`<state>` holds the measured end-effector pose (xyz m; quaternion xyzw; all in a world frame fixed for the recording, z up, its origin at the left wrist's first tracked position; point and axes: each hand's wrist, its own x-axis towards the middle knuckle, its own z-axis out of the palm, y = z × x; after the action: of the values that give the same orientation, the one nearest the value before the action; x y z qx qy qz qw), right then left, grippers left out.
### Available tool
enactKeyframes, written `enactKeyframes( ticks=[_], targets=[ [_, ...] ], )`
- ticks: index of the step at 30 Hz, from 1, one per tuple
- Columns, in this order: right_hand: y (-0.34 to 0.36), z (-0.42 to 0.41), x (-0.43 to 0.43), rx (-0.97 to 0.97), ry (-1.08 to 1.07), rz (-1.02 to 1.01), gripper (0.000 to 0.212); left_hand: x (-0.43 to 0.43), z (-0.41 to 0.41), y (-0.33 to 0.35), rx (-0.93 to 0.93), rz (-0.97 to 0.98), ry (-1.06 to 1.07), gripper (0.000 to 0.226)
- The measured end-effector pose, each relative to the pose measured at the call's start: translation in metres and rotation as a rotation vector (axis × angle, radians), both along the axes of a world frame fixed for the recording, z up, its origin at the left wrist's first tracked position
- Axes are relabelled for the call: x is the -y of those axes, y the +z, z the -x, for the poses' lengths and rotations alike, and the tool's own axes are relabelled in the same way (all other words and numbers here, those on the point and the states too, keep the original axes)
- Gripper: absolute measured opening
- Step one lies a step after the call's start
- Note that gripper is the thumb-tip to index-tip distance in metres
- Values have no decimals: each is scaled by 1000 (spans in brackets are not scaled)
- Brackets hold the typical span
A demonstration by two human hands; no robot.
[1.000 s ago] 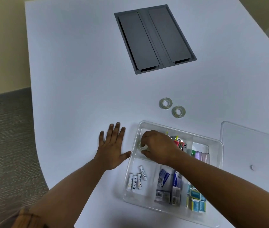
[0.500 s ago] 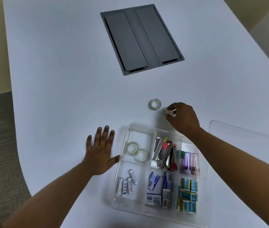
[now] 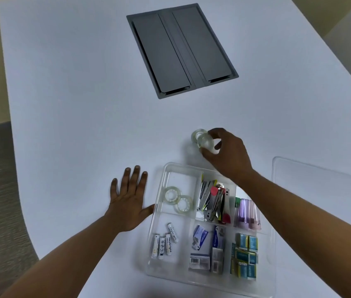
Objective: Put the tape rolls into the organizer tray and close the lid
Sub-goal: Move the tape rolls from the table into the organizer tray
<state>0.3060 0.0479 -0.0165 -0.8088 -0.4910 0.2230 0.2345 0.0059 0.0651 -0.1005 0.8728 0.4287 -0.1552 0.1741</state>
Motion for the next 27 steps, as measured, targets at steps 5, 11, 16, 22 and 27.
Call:
enactKeyframes(
  ticks=[5, 11, 16, 22, 27],
  targets=[
    [10, 45, 44, 69, 241, -43, 24, 0, 2, -2, 35, 3, 4, 100],
    [-8, 77, 73, 265, 423, 94, 31, 0, 4, -7, 38, -19, 6, 97],
    [-13, 87, 78, 362, 353, 99, 29, 0, 6, -12, 36, -40, 7, 95],
    [-10, 87, 78, 267, 373, 106, 30, -1, 6, -12, 53, -55, 13, 94],
    [-9, 69, 91, 228, 276, -29, 46, 0, 6, -12, 69, -54, 10, 93]
  ],
)
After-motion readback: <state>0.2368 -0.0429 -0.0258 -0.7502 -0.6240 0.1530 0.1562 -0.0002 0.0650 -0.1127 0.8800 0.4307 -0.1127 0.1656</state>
